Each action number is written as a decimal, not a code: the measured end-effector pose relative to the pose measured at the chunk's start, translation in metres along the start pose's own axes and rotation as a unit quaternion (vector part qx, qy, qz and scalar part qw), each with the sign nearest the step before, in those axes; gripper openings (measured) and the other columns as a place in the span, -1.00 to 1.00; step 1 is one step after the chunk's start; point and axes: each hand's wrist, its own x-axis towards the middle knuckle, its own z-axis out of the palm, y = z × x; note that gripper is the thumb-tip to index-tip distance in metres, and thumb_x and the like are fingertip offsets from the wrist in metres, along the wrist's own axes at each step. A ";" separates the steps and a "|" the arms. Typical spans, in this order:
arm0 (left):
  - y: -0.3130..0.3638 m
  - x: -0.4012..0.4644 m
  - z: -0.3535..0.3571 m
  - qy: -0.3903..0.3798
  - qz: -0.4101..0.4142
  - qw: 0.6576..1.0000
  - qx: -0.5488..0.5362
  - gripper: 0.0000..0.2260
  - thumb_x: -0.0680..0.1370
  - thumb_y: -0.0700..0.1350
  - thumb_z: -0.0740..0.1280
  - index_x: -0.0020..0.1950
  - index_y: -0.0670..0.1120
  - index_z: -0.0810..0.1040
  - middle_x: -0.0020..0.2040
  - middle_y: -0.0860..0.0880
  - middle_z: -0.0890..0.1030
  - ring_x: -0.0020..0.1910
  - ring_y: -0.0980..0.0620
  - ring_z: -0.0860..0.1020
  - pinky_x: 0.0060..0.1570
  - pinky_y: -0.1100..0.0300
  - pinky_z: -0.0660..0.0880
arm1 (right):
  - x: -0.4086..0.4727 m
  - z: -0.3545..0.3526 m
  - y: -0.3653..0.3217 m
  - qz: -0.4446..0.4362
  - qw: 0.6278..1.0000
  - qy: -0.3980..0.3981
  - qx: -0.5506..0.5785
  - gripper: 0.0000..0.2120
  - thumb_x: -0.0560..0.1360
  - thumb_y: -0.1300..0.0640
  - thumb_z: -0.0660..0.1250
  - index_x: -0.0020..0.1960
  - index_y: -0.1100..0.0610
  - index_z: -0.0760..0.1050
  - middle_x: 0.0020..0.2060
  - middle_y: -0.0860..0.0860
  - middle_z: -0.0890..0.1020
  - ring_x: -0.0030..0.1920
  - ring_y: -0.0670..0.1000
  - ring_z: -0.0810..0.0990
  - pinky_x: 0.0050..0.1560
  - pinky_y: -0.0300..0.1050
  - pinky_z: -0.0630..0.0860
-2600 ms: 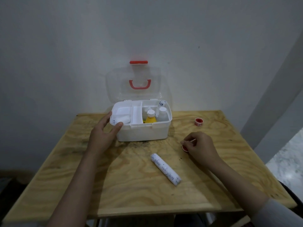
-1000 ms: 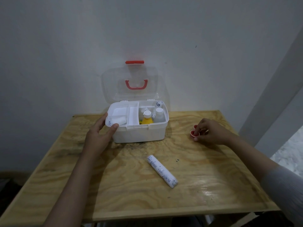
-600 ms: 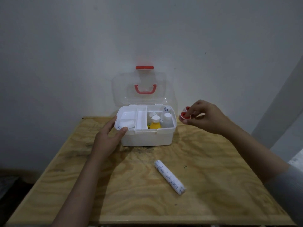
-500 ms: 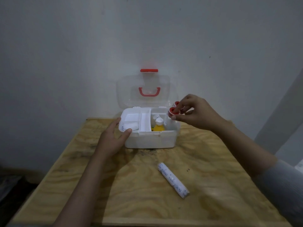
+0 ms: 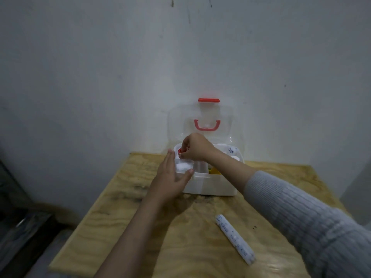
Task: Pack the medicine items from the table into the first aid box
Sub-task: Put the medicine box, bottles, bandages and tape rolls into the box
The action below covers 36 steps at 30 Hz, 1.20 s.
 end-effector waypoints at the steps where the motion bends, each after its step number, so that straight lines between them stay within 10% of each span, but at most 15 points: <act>1: 0.000 0.000 0.000 -0.001 0.002 1.000 0.000 -0.20 0.49 0.33 0.19 0.56 0.07 -0.14 0.59 0.12 -0.09 0.55 0.07 0.01 0.43 0.03 0.18 | 0.003 0.003 0.001 0.003 1.000 -0.004 -0.004 -0.82 0.36 0.10 0.48 -0.15 0.21 0.65 -0.23 0.11 0.68 -0.23 0.03 0.58 -0.21 -0.11 0.47; 11: -0.002 0.003 0.003 0.003 -0.014 1.000 0.018 -0.22 0.46 0.35 0.19 0.55 0.11 -0.06 0.58 0.13 -0.06 0.54 0.00 0.07 0.39 -0.11 0.27 | -0.019 -0.022 0.007 -0.021 0.999 0.013 0.026 -0.78 0.39 0.06 0.47 -0.03 0.16 0.64 0.00 0.05 0.66 0.03 0.00 0.58 -0.01 -0.16 0.48; 18: -0.003 0.004 0.005 0.015 -0.013 1.000 0.020 -0.22 0.48 0.30 0.23 0.56 0.05 -0.03 0.59 0.09 -0.05 0.54 0.01 0.06 0.42 -0.04 0.22 | -0.156 -0.033 0.027 -0.037 0.992 0.044 0.116 -0.95 0.37 0.10 0.47 -0.24 0.05 0.62 -0.33 -0.13 0.64 -0.26 -0.19 0.59 -0.28 -0.38 0.48; 24: -0.003 0.005 0.007 0.026 -0.013 0.999 0.029 -0.26 0.48 0.30 0.23 0.54 0.05 0.02 0.59 0.08 -0.02 0.54 0.02 0.08 0.41 -0.01 0.20 | -0.254 0.017 0.073 -0.018 0.996 0.072 0.045 -0.76 0.32 -0.15 0.39 -0.03 -0.12 0.57 -0.08 -0.18 0.52 -0.15 -0.18 0.56 -0.19 -0.25 0.50; 36: -0.002 0.005 0.008 0.038 -0.021 0.999 0.020 -0.25 0.49 0.27 0.25 0.55 0.03 0.02 0.59 0.04 0.01 0.55 0.02 0.06 0.42 0.03 0.15 | -0.258 0.035 0.062 -0.006 0.957 0.267 0.111 -0.88 0.36 0.15 0.45 -0.10 0.10 0.62 -0.24 -0.06 0.59 -0.23 -0.22 0.53 -0.21 -0.42 0.40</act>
